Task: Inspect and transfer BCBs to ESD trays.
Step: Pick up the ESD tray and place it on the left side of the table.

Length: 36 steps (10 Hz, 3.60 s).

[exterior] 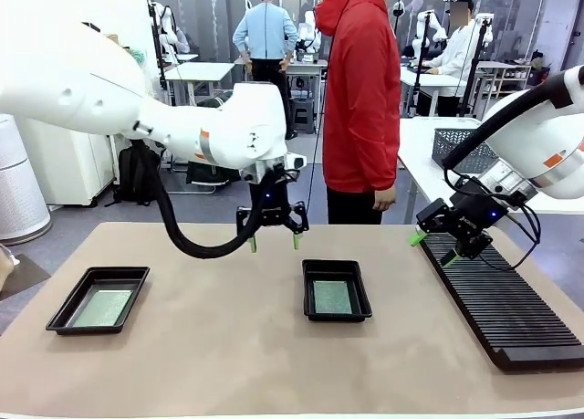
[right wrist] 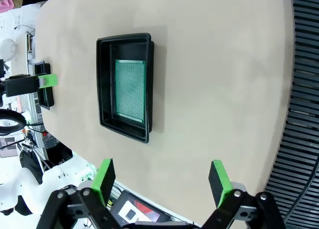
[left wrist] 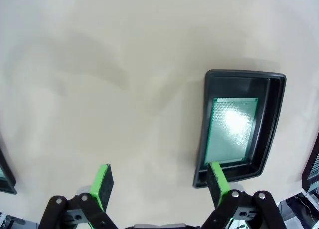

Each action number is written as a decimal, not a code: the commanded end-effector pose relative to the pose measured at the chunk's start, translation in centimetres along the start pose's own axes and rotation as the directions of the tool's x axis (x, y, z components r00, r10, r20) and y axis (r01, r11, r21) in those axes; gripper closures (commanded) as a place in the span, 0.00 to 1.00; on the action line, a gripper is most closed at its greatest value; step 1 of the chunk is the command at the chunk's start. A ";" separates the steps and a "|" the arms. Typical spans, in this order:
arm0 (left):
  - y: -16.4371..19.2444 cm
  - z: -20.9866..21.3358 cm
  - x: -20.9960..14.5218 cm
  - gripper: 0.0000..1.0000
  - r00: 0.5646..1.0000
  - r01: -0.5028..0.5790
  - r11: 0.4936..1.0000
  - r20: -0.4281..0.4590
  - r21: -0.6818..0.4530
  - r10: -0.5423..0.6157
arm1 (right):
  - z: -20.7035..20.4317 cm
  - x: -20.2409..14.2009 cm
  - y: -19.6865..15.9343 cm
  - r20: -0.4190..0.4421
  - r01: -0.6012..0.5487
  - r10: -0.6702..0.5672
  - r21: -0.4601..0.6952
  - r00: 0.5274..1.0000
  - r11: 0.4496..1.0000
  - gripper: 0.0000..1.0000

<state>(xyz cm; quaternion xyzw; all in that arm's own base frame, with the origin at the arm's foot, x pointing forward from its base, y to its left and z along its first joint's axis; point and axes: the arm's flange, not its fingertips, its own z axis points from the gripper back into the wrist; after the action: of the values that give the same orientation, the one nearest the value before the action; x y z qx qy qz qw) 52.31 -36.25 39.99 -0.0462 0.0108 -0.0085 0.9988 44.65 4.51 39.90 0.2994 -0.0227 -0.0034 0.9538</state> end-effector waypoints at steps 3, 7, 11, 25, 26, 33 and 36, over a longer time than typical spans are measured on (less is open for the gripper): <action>-3.3 -3.1 1.5 0.00 1.000 -0.020 1.000 0.011 0.023 0.020 | 0.1 -0.1 0.2 0.003 0.017 -0.017 -0.021 1.000 1.000 0.00; -5.3 -6.4 1.4 0.00 1.000 -0.013 1.000 0.013 0.024 0.013 | 0.1 -0.1 0.2 0.003 0.017 -0.017 -0.021 1.000 1.000 0.00; -6.2 -8.7 0.5 0.00 1.000 -0.001 0.999 0.027 0.048 0.000 | 0.1 -0.1 0.2 0.003 0.017 -0.017 -0.021 1.000 1.000 0.00; -5.7 -9.8 0.8 0.27 1.000 -0.001 1.000 0.006 0.009 0.001 | 0.1 -0.1 0.2 0.003 0.017 -0.017 -0.021 1.000 1.000 0.00; -5.6 -9.8 0.6 0.35 1.000 -0.007 1.000 0.008 0.007 0.007 | 0.1 -0.1 0.2 0.003 0.017 -0.017 -0.021 1.000 1.000 0.00; -5.4 -10.2 0.1 0.74 1.000 -0.016 1.000 0.023 -0.016 0.017 | 0.1 -0.1 0.2 0.003 0.017 -0.017 -0.021 1.000 1.000 0.00; -5.3 -10.4 -0.1 1.00 0.999 -0.022 1.000 0.031 -0.020 0.023 | 0.1 -0.1 0.2 0.003 0.017 -0.017 -0.021 1.000 1.000 0.00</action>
<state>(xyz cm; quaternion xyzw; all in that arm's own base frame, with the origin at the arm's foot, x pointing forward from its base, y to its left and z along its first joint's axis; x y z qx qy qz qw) 52.77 -43.03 30.39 -0.0468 0.0026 -0.0130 0.9988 44.65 4.49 39.91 0.2994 -0.0228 -0.0036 0.9539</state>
